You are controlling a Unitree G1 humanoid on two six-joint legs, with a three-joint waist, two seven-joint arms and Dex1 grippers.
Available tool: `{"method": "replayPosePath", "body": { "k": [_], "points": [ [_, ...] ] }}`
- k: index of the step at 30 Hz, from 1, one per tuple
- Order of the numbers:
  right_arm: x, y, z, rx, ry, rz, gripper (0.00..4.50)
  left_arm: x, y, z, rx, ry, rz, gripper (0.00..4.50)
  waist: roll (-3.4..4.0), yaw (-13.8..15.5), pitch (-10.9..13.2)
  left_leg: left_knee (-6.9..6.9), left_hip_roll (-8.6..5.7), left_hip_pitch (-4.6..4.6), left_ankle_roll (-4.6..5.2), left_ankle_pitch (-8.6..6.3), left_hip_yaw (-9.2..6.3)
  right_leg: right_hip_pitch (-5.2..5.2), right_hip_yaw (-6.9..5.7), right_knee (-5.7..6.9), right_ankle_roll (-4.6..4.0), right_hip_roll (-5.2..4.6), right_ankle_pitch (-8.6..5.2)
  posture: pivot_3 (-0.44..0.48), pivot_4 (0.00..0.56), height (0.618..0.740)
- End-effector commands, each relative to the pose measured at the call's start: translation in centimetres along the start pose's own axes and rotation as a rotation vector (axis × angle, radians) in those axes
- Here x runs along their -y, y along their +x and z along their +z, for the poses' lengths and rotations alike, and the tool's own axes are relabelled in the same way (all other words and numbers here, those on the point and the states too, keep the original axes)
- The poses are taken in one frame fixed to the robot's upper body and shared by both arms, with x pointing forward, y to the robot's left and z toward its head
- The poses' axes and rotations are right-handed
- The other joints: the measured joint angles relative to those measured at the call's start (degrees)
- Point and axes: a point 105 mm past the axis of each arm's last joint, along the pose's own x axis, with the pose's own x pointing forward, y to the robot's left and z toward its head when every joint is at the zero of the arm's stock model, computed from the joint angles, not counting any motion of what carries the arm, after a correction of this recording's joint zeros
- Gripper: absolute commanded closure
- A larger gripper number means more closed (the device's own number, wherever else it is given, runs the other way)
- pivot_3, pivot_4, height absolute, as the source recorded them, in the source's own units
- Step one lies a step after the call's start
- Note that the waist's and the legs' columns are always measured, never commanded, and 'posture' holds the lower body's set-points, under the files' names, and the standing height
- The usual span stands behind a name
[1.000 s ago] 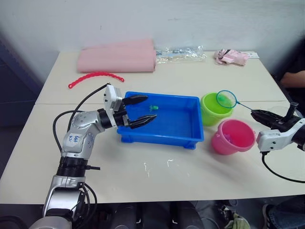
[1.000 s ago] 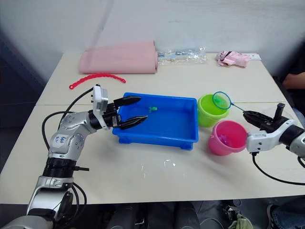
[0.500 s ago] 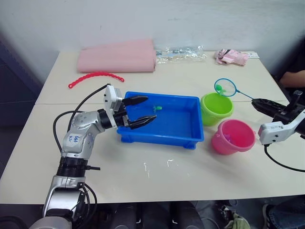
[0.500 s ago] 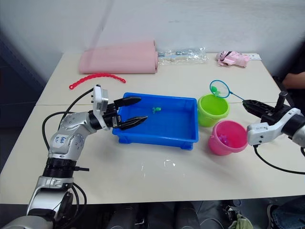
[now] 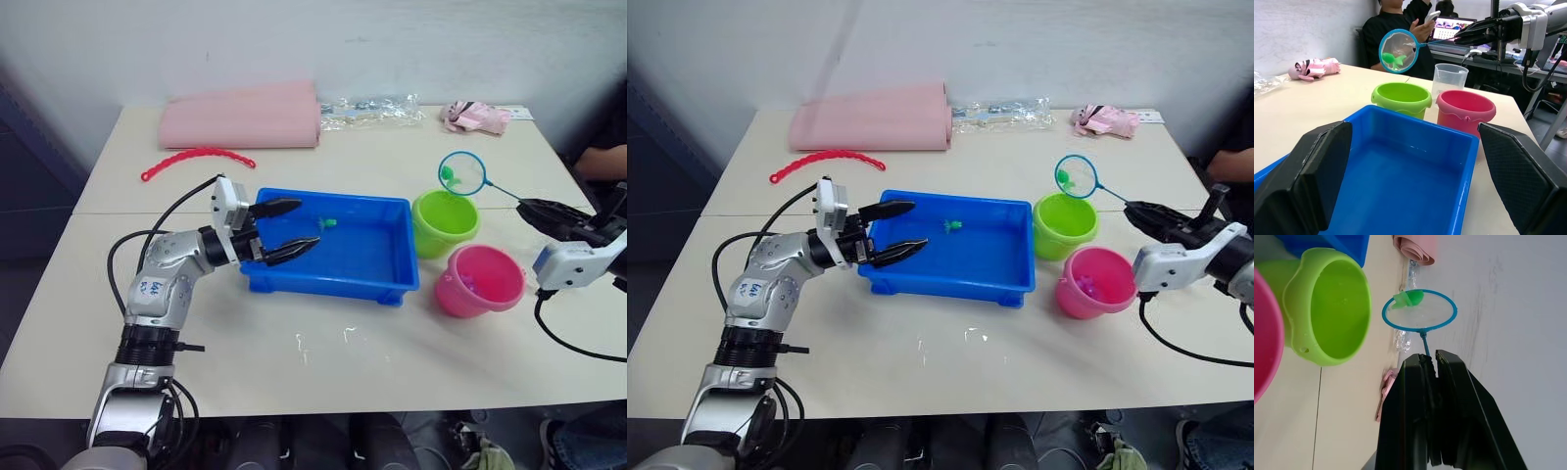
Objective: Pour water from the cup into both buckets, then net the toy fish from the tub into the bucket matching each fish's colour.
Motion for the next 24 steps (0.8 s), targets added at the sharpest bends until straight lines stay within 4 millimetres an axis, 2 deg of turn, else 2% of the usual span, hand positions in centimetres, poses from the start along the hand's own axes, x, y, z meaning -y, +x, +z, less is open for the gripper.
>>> {"method": "replayPosePath", "body": {
  "k": [1, 6, 16, 18, 21, 24],
  "points": [
    [1.3, -0.6, -0.6, -0.015, -0.184, 0.046, 4.50, 0.0, -0.5, 1.5, 0.041, 0.058, -0.001, 0.04, 0.01, 0.04, 0.00, 0.00, -0.01, 0.00, 0.00, 0.00, 0.00, -0.02, 0.00, 0.00, 0.00, -0.01, 0.00, 0.000, 0.150, 0.740],
    [-0.7, -0.7, -1.1, -0.030, -0.246, 0.126, 4.50, 0.3, 0.1, 1.2, 0.043, 0.050, -0.022, 0.04, 0.01, -0.01, 0.00, 0.00, 0.01, 0.00, 0.00, 0.00, 0.01, -0.01, 0.01, -0.02, 0.00, 0.00, 0.00, 0.000, 0.150, 0.740],
    [-0.1, -0.9, -0.3, -0.006, -0.255, 0.076, 4.50, 0.1, 0.1, 0.9, 0.038, 0.055, -0.006, 0.04, 0.02, -0.02, 0.00, 0.00, 0.00, 0.00, 0.00, 0.00, 0.03, -0.03, 0.03, -0.02, 0.00, 0.00, 0.00, 0.000, 0.150, 0.740],
    [0.3, -0.9, 0.2, 0.005, -0.174, 0.046, 4.50, 0.0, -0.2, 1.0, 0.036, 0.058, -0.001, 0.04, 0.02, -0.07, 0.00, 0.00, 0.01, 0.00, -0.01, 0.00, 0.03, -0.03, 0.03, -0.04, 0.00, 0.01, 0.00, 0.000, 0.150, 0.740],
    [1.7, -0.5, 0.7, 0.013, 0.111, -0.068, 4.50, -0.5, -1.3, 1.4, 0.040, 0.061, 0.030, 0.04, 0.02, -0.05, 0.00, 0.00, 0.02, 0.01, 0.00, 0.00, 0.01, -0.01, 0.02, -0.05, 0.00, 0.02, 0.00, 0.000, 0.150, 0.740],
    [2.2, 0.0, 1.5, 0.058, 0.341, -0.092, 4.50, -0.6, -2.3, 1.7, 0.039, 0.062, 0.042, 0.04, 0.02, -0.10, 0.00, 0.02, 0.06, 0.05, 0.00, 0.00, -0.08, 0.12, -0.08, -0.04, 0.00, 0.05, 0.00, 0.000, 0.150, 0.740]
  ]
}}
